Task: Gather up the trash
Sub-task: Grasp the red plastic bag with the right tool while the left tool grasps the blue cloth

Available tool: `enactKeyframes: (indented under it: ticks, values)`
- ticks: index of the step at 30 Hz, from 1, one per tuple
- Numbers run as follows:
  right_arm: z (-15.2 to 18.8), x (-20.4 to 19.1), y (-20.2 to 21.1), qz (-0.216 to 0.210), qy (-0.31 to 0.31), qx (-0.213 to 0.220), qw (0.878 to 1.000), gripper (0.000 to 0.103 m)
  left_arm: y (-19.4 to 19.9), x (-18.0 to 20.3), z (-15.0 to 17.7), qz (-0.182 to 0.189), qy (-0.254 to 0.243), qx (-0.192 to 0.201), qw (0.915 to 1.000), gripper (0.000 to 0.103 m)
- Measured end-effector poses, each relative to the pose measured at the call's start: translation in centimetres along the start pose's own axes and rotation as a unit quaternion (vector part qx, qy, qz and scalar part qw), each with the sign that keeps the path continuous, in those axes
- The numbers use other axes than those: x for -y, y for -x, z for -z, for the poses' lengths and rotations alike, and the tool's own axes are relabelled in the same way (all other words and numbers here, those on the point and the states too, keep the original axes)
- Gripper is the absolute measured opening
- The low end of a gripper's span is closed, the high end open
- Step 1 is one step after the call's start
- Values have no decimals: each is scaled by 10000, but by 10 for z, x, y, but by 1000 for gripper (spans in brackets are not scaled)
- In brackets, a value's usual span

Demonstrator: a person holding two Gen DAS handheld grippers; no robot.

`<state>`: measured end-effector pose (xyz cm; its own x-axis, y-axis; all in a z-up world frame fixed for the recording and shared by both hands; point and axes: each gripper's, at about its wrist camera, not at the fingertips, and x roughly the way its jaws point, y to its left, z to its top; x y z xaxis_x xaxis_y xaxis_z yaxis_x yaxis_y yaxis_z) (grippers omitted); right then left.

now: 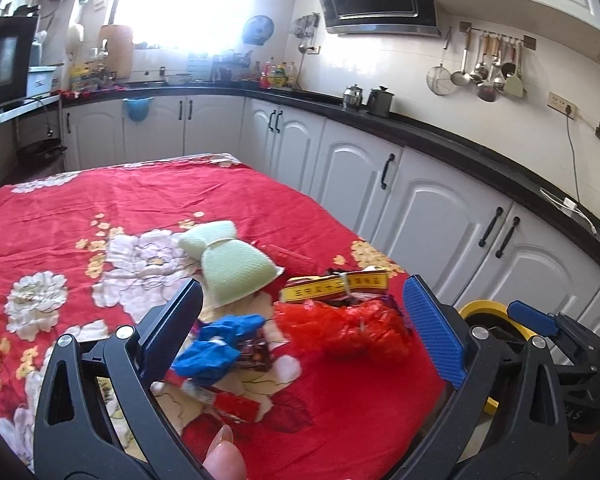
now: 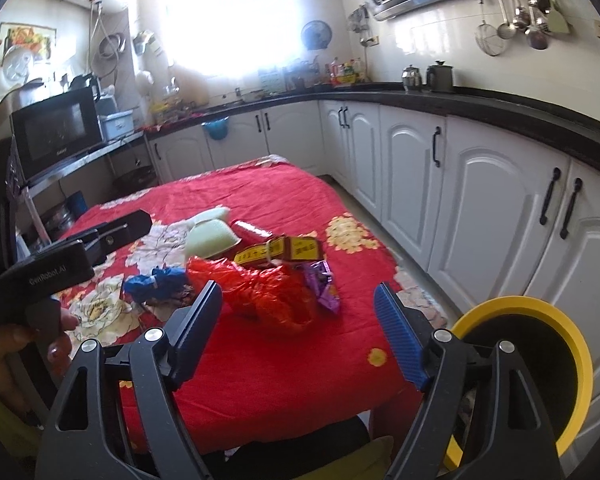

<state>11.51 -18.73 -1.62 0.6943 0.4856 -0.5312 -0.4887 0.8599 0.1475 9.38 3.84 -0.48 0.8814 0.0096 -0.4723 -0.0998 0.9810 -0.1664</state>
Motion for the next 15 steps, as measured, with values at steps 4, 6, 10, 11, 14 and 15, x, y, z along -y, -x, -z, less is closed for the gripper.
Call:
enactKeyframes:
  ticks: [4,6,10,11,14,15]
  values:
    - [2,-10,-13,-53,108,-116,9999,76,0,-9,-1,-76,33,7,10000,92]
    - [4,-15,-21,-78,171,-207,9996,76,1,-12,-2,-95,36,13,9999,92]
    - [7,-21,-38,-135,262,-379,9988,76,-2,-21,-2,-178,6,-30,9998,92]
    - [9,-21,-41,-146,280,-411,9987,76,-3,-25,-1,-217,8,-60,9997,92]
    - [11,-23,-54,-135,358,-531,9979,76,-7,-34,2,-286,8,-180,9994,92]
    - [11,-23,-59,-149,361,-580,9976,76,-9,-39,5,-356,-16,-234,9991,92]
